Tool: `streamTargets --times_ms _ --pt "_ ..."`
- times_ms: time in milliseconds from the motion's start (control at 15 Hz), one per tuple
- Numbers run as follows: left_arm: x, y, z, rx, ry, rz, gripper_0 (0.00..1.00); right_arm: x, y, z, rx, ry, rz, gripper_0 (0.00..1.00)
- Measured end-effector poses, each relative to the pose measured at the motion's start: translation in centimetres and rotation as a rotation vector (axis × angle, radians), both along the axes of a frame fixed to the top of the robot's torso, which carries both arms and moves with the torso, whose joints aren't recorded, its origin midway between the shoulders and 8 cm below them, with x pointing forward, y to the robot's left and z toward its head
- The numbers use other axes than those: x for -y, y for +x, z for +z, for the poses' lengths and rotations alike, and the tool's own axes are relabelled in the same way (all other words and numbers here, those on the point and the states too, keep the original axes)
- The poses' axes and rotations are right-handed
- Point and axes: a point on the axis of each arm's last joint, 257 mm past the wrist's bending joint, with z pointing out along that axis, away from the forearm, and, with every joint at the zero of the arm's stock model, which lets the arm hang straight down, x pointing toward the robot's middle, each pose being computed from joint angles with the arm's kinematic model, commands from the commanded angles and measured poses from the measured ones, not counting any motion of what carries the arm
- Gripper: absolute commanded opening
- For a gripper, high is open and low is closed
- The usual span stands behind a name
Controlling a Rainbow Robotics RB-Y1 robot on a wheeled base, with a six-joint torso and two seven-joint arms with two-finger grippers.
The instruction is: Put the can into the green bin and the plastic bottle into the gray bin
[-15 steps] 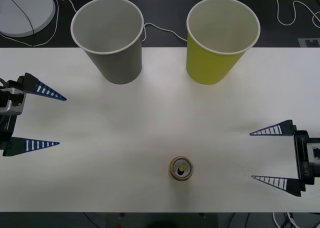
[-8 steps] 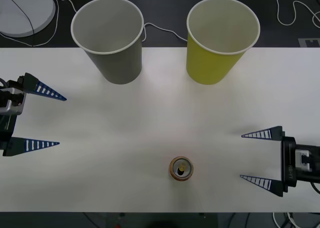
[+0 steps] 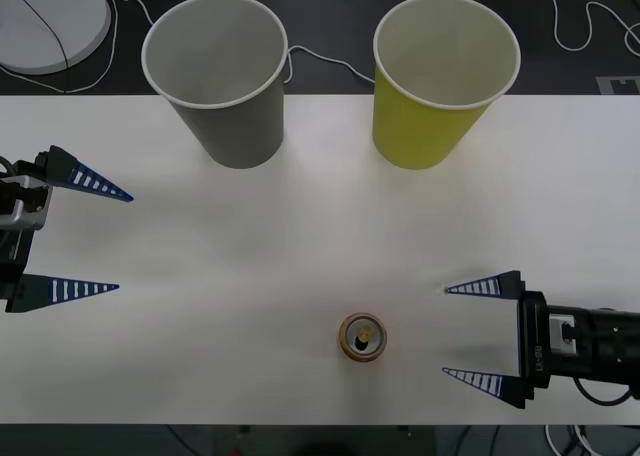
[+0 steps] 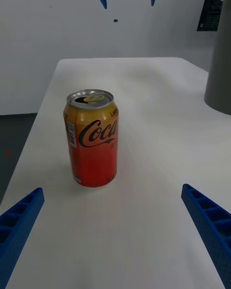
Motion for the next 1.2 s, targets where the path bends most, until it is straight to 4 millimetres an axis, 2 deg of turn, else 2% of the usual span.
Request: streamTargets --times_ms 267,933,1200 --pt "0.0 0.0 0.0 0.0 0.0 0.0 1.0 -2.1 -0.6 -0.4 -0.005 0.029 0.026 1.0" --pt "0.0 0.0 0.0 0.0 0.0 0.0 1.0 -7.9 0.6 -3.0 -0.008 0.037 -0.016 1.0" --pt "0.0 0.0 0.0 0.0 0.0 0.0 1.0 -10.8 0.6 -3.9 -0.015 0.041 -0.017 1.0"
